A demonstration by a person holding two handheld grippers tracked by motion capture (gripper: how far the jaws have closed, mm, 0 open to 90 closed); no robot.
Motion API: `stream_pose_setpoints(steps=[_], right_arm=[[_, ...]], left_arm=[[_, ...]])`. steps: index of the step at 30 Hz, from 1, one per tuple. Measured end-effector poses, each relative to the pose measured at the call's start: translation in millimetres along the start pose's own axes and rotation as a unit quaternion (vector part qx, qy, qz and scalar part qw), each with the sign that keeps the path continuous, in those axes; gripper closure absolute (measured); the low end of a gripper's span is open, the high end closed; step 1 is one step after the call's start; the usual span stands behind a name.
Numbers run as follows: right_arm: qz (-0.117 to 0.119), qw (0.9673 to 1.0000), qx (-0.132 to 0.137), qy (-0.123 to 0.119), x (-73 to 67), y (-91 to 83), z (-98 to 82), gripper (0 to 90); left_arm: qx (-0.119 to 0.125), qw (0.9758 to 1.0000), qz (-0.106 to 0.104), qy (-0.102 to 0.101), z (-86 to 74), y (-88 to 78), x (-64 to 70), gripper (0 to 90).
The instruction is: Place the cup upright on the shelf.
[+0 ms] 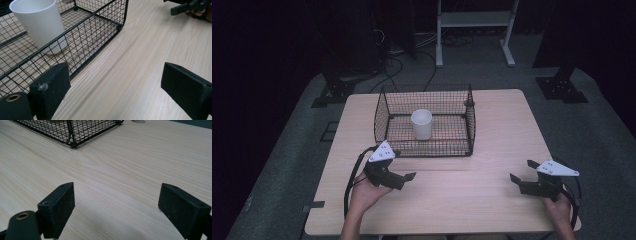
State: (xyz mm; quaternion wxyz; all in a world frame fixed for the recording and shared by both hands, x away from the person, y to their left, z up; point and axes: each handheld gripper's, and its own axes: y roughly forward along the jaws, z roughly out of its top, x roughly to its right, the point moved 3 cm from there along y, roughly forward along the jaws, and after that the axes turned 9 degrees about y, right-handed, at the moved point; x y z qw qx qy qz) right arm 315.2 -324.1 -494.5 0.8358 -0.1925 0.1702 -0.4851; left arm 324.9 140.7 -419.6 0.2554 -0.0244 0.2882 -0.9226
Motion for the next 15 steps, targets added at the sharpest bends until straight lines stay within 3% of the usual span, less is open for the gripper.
stream_pose_setpoints(steps=[8, 11, 15], right_arm=[[-0.002, 1.0, 0.0, 0.001, 0.2, -0.1, 0.0, 13.1], [-0.002, 1.0, 0.002, 0.001, 0.3, -0.3, 0.0, 13.1], [-0.002, 1.0, 0.002, 0.003, 0.4, -0.3, 0.0, 13.1]], left_arm=[[0.0, 1.0, 0.004, -0.001, -9.8, -2.6, 5.8, 8.1], [0.006, 0.9999, -0.002, -0.012, -15.2, -2.4, 7.3, 8.1], [-0.004, 1.0, 0.006, -0.003, -18.0, -4.5, 11.7, 8.0]])
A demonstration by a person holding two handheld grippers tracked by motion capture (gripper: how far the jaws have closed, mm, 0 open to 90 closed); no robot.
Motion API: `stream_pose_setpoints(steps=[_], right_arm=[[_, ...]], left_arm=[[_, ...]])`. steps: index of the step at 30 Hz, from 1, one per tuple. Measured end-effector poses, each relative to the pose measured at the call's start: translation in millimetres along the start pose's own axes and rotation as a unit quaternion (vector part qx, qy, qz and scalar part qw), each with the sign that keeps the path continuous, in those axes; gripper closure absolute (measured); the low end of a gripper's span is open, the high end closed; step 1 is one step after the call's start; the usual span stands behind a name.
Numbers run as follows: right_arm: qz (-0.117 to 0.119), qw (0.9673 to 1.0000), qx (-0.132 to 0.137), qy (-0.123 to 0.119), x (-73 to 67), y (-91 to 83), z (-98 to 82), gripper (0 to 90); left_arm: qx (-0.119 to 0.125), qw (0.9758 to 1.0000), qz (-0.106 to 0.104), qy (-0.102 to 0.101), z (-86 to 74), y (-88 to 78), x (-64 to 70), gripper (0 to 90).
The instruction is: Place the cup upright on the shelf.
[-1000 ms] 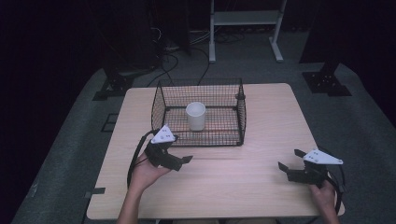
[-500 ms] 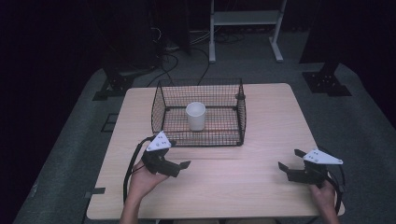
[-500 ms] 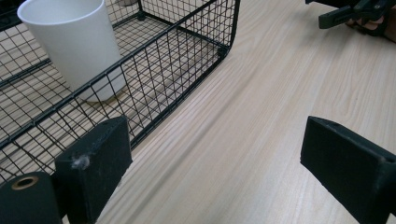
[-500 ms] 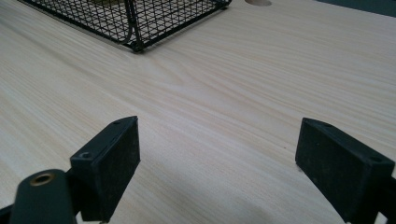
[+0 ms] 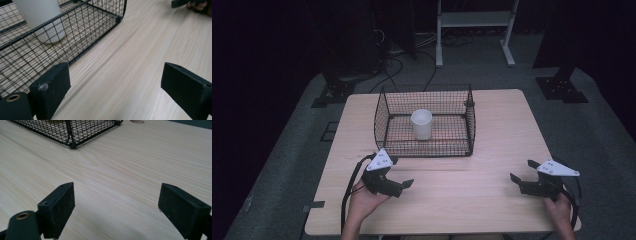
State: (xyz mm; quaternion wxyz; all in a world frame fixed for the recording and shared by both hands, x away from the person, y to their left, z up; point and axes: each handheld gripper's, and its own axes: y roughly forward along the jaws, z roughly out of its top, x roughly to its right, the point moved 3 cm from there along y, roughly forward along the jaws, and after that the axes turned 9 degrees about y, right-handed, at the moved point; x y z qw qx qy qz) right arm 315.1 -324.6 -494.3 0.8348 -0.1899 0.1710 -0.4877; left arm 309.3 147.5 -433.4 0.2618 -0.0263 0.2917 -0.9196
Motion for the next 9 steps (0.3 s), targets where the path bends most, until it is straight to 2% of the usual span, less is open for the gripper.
stream_pose_setpoints(steps=[3, 5, 7, 9], right_arm=[[0.001, 1.0, 0.0, -0.001, 0.0, -0.1, 0.0, 13.1], [0.001, 1.0, 0.002, 0.001, 0.3, -0.5, -0.1, 13.1], [0.002, 1.0, 0.003, 0.001, 0.4, -0.8, -0.1, 13.1], [0.004, 1.0, 0.003, 0.0, 0.3, -0.8, -0.1, 13.1]], left_arm=[[0.006, 1.0, 0.0, -0.004, -2.5, -1.8, 1.4, 8.0], [0.02, 0.9996, -0.015, -0.015, -4.1, -2.4, 2.5, 8.0], [0.044, 0.9979, -0.035, -0.031, -4.2, -2.8, 2.7, 8.0], [0.042, 0.9981, -0.033, -0.03, -3.8, -1.7, 4.1, 7.4]])
